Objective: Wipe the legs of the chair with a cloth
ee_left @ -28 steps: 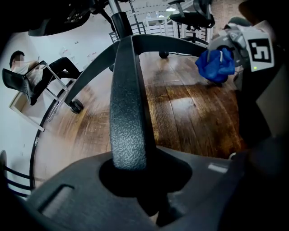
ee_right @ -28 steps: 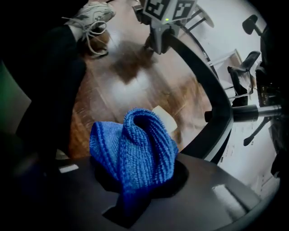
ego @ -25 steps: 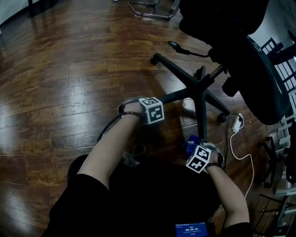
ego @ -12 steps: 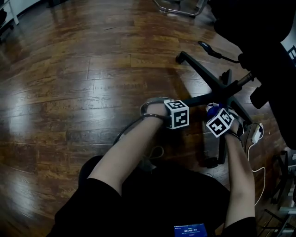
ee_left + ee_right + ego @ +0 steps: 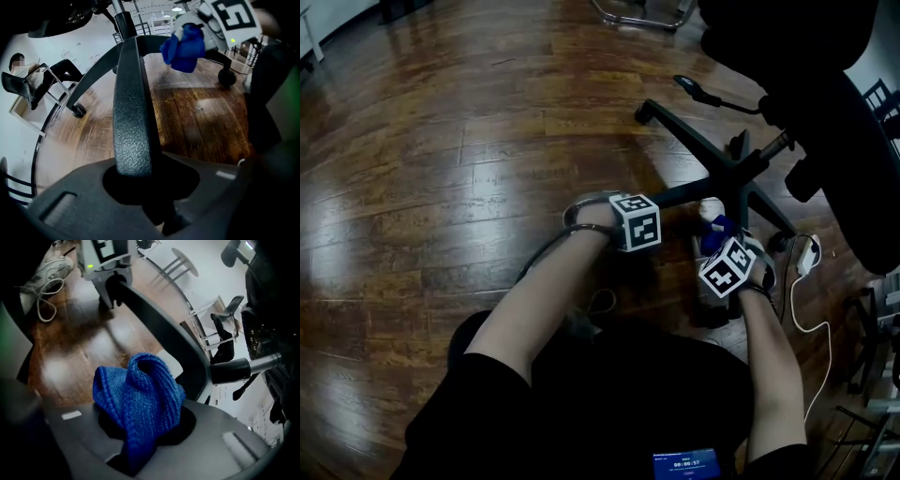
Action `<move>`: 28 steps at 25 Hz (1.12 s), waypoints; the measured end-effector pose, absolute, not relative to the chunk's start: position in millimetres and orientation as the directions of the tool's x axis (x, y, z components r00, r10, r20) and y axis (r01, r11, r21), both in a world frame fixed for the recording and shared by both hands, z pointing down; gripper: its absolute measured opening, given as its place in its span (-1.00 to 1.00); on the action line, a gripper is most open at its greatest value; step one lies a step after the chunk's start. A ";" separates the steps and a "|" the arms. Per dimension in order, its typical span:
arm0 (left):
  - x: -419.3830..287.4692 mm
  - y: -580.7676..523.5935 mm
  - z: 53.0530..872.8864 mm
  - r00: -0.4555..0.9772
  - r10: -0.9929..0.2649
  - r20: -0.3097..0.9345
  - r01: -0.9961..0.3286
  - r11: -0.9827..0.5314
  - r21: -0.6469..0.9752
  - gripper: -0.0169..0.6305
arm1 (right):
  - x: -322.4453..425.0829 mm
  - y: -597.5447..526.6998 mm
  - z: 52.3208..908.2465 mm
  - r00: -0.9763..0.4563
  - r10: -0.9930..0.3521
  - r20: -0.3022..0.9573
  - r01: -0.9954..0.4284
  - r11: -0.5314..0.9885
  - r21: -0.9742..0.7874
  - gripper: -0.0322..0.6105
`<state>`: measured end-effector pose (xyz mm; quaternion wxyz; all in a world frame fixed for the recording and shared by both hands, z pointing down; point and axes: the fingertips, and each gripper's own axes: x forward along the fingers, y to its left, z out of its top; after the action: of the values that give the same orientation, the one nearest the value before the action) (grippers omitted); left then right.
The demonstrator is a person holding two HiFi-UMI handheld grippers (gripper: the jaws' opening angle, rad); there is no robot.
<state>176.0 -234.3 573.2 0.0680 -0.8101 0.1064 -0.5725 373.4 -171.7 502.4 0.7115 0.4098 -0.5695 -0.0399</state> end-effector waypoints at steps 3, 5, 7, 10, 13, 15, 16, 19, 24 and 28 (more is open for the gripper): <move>174.4 -236.2 574.1 0.317 -0.251 0.915 -0.097 -0.968 -0.232 -0.72 | 370.2 -116.7 520.2 0.342 -0.442 0.829 -0.412 0.723 0.555 -0.64; 174.8 -236.4 574.8 0.315 -0.252 0.915 -0.097 -0.968 -0.233 -0.72 | 369.5 -78.9 531.5 0.334 -0.381 0.862 -0.422 0.757 0.499 -0.64; 174.3 -235.2 575.4 0.312 -0.252 0.916 -0.098 -0.968 -0.233 -0.72 | 368.5 -48.8 539.6 0.332 -0.341 0.879 -0.413 0.785 0.461 -0.64; 174.3 -234.8 574.1 0.311 -0.250 0.917 -0.100 -0.968 -0.231 -0.72 | 370.1 -31.6 543.8 0.339 -0.315 0.887 -0.396 0.807 0.438 -0.64; 176.6 -233.5 574.0 0.310 -0.252 0.917 -0.099 -0.968 -0.232 -0.72 | 372.9 -39.2 541.5 0.344 -0.301 0.889 -0.403 0.808 0.429 -0.64; 177.2 -233.6 573.8 0.305 -0.252 0.918 -0.100 -0.967 -0.232 -0.72 | 374.7 -60.0 537.0 0.343 -0.314 0.885 -0.410 0.798 0.442 -0.64; 177.6 -233.4 573.4 0.301 -0.251 0.920 -0.100 -0.968 -0.231 -0.72 | 376.7 -75.9 533.2 0.343 -0.330 0.879 -0.411 0.789 0.457 -0.64; 181.2 -231.7 572.4 0.305 -0.244 0.921 -0.100 -0.970 -0.223 -0.72 | 383.9 -135.3 518.1 0.344 -0.395 0.852 -0.422 0.745 0.516 -0.64; 187.6 -227.5 571.8 0.339 -0.238 0.910 -0.104 -0.971 -0.216 -0.72 | 389.9 -226.0 489.3 0.339 -0.547 0.766 -0.424 0.637 0.643 -0.64; 187.3 -228.2 570.4 0.351 -0.240 0.905 -0.107 -0.970 -0.216 -0.72 | 387.0 -247.2 478.7 0.340 -0.614 0.712 -0.397 0.593 0.701 -0.64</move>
<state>187.3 -228.2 570.4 0.0594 -0.8198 0.1060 -0.5597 387.0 -247.2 478.7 0.6876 0.4441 -0.5690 -0.0790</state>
